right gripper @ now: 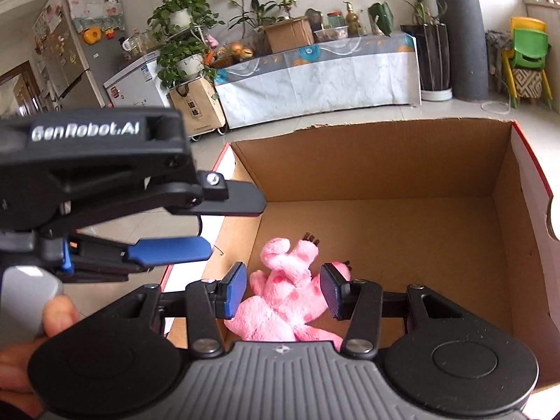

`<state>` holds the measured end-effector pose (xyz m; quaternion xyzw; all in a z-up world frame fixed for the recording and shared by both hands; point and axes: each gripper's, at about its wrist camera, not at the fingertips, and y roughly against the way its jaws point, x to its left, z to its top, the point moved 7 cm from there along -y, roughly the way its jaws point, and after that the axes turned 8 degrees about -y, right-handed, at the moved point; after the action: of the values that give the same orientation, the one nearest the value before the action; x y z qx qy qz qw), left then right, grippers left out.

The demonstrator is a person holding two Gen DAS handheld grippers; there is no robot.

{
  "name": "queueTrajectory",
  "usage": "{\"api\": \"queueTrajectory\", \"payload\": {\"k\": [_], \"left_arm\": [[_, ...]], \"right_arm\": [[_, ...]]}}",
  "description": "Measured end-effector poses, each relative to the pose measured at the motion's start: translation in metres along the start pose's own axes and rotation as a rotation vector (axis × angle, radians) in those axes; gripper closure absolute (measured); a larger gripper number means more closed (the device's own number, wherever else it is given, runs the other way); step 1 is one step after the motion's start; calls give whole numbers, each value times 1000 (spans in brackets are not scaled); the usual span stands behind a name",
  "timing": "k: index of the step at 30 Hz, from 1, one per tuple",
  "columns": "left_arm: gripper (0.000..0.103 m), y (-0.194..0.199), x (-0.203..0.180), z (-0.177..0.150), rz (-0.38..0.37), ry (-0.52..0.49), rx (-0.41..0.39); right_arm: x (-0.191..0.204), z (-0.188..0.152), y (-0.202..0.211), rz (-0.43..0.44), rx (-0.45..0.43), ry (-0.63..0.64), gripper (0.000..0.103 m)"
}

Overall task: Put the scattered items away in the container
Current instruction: 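Lower the pink plush into the shoebox and open both grippers, then withdraw both grippers from the shoebox back over the table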

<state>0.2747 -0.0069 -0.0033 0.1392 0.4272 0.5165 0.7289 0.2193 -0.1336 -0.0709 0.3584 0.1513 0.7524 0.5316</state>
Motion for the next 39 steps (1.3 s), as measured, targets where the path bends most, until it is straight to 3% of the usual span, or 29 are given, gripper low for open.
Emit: {"api": "queueTrajectory", "payload": {"k": [9,21,39], "left_arm": [[15,12,6,-8,63,-8,2],[1,14,6,-16,104,-18,38],[0,31,-8,-28,141,-91,84]], "right_arm": [[-14,-6,7,-4,79,-46,50],[-20,-16,10,-57,136,-36,37],[-22,-15,41,-77,131,-8,34]]}}
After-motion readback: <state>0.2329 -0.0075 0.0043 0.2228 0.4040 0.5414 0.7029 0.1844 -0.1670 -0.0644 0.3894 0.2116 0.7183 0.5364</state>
